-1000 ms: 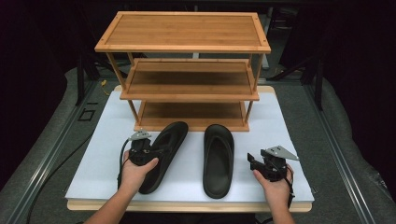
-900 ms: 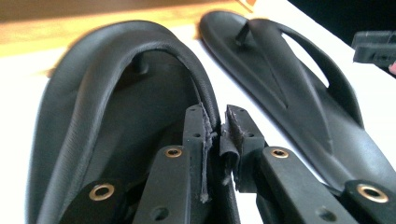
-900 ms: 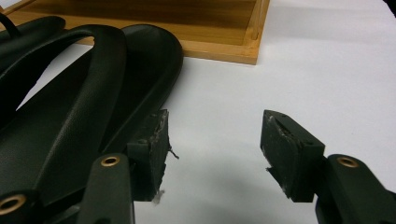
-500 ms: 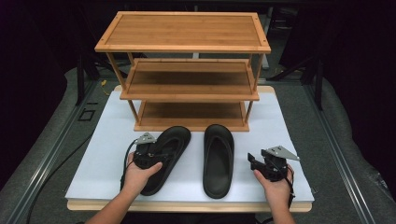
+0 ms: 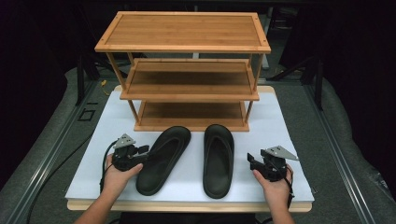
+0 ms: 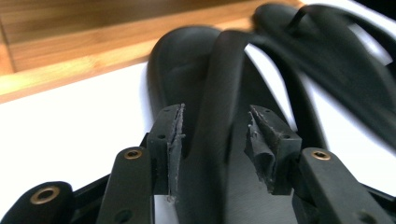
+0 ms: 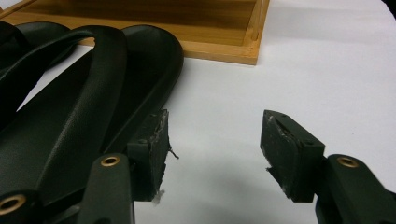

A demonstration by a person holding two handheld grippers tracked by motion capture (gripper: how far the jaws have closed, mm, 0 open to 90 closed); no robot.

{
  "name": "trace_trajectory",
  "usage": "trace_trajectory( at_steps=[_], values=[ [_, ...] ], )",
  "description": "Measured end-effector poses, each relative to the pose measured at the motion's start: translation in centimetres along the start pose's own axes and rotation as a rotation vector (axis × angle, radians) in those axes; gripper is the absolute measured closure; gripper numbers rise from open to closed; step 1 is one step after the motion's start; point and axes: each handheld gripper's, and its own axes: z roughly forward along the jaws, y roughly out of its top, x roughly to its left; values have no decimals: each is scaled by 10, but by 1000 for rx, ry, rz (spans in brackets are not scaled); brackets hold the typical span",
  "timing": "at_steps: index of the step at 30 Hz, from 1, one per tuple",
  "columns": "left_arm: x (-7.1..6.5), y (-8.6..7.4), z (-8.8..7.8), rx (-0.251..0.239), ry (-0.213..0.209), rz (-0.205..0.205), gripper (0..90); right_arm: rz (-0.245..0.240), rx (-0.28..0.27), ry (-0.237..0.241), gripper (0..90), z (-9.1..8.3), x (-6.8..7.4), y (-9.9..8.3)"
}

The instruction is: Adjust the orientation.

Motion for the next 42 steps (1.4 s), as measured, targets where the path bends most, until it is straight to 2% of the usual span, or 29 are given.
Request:
trace_trajectory(
  at_steps=[2, 5, 8, 12, 21, 22, 28, 34, 42],
  values=[
    [-2, -2, 2, -2, 7, 0, 540, -2, 1, 0, 420, 0, 0, 0],
    [-4, -5, 6, 26, 8, 19, 557, 1, -2, -1, 420, 0, -1, 0],
    [-4, -7, 7, 30, 32, 36, 586, 5, 7, 1, 420, 0, -2, 0],
    [-2, -9, 8, 29, 49, 38, 628, 3, 9, 2, 420, 0, -2, 0],
    [3, -10, 7, 24, 40, 24, 699, 2, 13, 2, 422, 1, -2, 0],
    [3, -10, 7, 24, 40, 20, 709, 5, -1, 0, 422, 2, -2, -1],
    [6, -10, 5, 18, 35, -9, 743, 9, 3, 0, 423, 2, -3, -1],
    [5, -9, 3, 27, 35, -7, 767, 16, 6, 3, 423, 1, -4, -1],
    [7, -7, -2, 10, 53, -12, 813, 24, -6, 5, 424, 2, -5, -1]
  ],
)
